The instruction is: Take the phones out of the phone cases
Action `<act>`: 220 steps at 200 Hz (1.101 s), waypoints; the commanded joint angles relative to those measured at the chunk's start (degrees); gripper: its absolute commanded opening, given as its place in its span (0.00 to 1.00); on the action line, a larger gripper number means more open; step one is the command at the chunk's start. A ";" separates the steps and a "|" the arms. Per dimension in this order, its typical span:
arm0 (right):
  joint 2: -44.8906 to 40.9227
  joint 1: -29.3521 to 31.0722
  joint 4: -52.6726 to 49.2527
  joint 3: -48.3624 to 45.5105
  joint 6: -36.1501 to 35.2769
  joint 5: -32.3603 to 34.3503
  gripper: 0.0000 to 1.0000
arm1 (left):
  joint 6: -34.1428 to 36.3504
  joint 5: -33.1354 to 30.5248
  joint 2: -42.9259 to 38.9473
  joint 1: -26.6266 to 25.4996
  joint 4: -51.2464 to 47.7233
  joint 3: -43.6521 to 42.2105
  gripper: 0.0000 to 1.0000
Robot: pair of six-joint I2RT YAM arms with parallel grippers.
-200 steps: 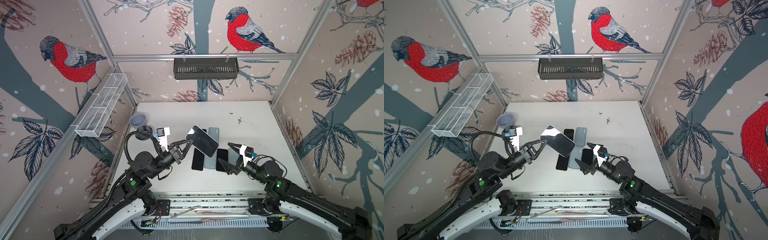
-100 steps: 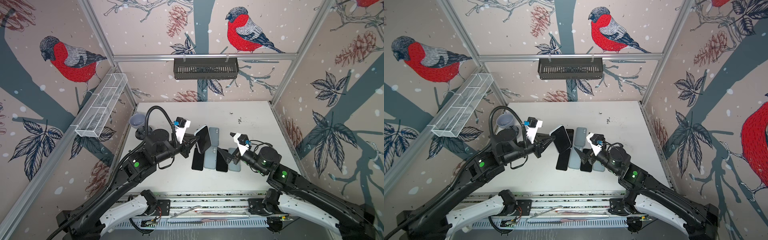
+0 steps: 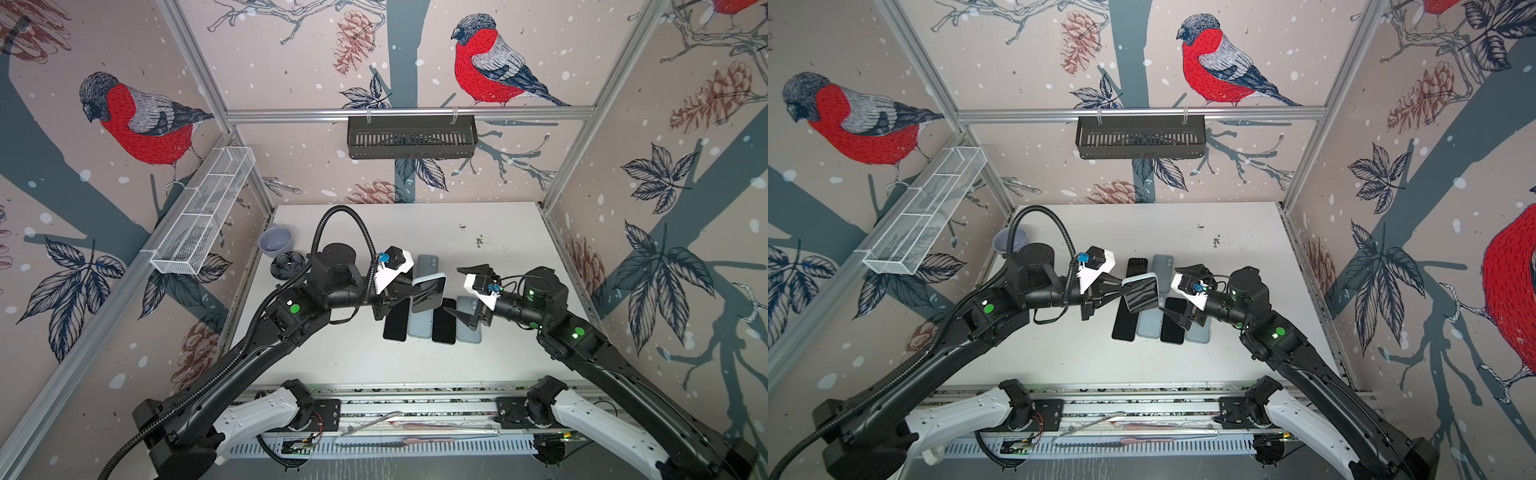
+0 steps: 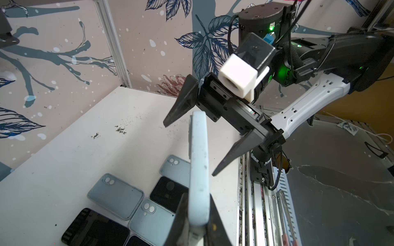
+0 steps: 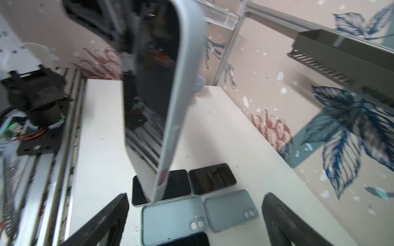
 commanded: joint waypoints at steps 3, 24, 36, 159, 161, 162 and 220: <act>3.70 -0.17 -5.21 2.59 -6.47 -9.47 0.93 | 5.48 9.17 1.12 2.87 2.60 0.19 0.00; 7.72 -0.07 -7.14 4.44 -7.74 -11.68 0.85 | 6.26 11.52 0.83 5.24 4.06 -1.22 0.00; 9.77 -0.07 -7.21 5.00 -8.03 -12.51 0.80 | 5.79 12.75 0.36 5.45 5.68 -1.97 0.00; 11.66 -0.07 -6.91 4.30 -8.73 -15.95 0.47 | 3.46 16.81 -1.59 7.35 8.59 -4.18 0.00; 11.65 -0.07 -6.91 4.30 -8.73 -16.00 0.47 | 3.49 16.85 -1.59 7.36 8.66 -4.21 0.00; 11.66 -0.07 -6.91 4.30 -8.73 -16.02 0.46 | 3.47 16.84 -1.59 7.38 8.67 -4.18 0.00; 13.40 0.11 -8.44 5.62 -10.60 -17.51 0.21 | 3.01 18.24 -1.18 7.57 9.01 -4.07 0.00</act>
